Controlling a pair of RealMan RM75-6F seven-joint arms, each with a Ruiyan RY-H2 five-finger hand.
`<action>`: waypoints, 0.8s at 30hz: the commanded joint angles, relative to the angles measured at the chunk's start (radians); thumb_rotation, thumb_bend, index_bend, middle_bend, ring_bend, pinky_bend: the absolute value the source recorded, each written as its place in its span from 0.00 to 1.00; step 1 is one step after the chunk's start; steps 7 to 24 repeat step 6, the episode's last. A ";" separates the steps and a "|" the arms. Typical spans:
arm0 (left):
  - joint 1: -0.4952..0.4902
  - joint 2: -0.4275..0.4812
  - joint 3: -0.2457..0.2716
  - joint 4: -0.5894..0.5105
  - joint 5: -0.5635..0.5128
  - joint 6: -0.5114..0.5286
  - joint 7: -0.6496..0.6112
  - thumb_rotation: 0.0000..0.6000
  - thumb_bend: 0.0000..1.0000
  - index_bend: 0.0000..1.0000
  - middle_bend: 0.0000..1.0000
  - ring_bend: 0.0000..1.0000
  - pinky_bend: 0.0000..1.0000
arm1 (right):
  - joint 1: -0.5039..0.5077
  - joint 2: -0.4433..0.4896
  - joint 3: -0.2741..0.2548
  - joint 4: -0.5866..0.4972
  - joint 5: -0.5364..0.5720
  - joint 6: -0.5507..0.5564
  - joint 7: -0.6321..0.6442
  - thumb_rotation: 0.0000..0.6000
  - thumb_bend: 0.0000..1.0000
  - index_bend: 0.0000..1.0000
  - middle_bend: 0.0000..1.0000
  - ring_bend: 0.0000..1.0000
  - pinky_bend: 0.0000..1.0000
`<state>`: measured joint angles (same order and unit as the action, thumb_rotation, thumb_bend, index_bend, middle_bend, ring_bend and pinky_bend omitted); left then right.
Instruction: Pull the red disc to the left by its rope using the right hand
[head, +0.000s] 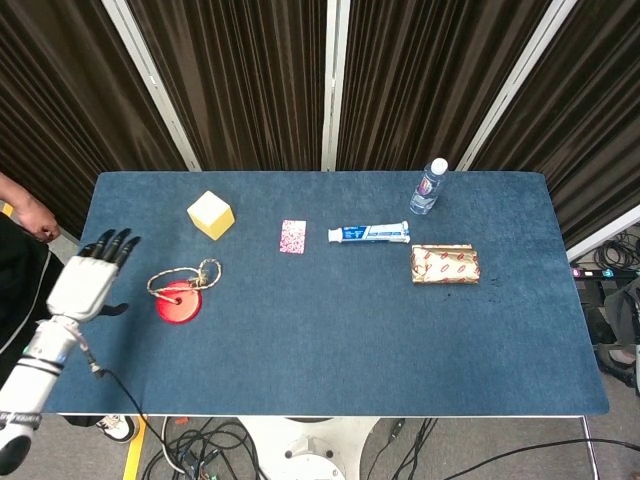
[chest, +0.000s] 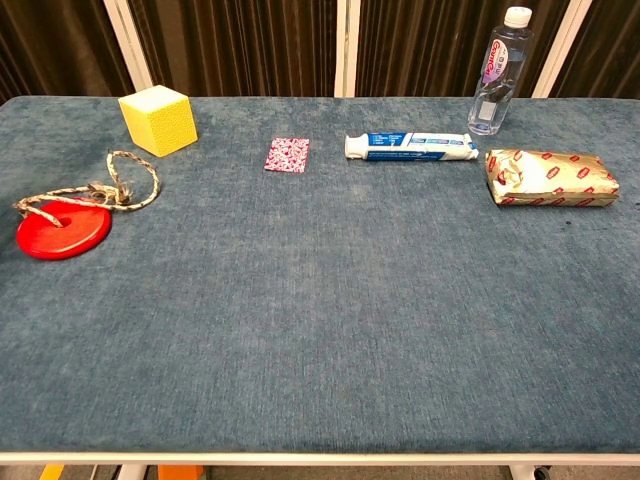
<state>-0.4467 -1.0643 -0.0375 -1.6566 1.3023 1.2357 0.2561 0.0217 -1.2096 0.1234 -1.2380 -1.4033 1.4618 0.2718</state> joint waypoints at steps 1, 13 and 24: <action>0.187 -0.069 0.041 0.050 0.098 0.269 -0.071 1.00 0.00 0.04 0.00 0.00 0.21 | -0.002 0.007 -0.005 -0.020 -0.019 0.018 -0.007 1.00 0.26 0.00 0.00 0.00 0.00; 0.280 -0.144 0.063 0.132 0.104 0.358 -0.105 1.00 0.00 0.04 0.00 0.00 0.18 | -0.005 0.001 -0.015 -0.042 -0.046 0.045 -0.037 1.00 0.26 0.00 0.00 0.00 0.00; 0.280 -0.144 0.063 0.132 0.104 0.358 -0.105 1.00 0.00 0.04 0.00 0.00 0.18 | -0.005 0.001 -0.015 -0.042 -0.046 0.045 -0.037 1.00 0.26 0.00 0.00 0.00 0.00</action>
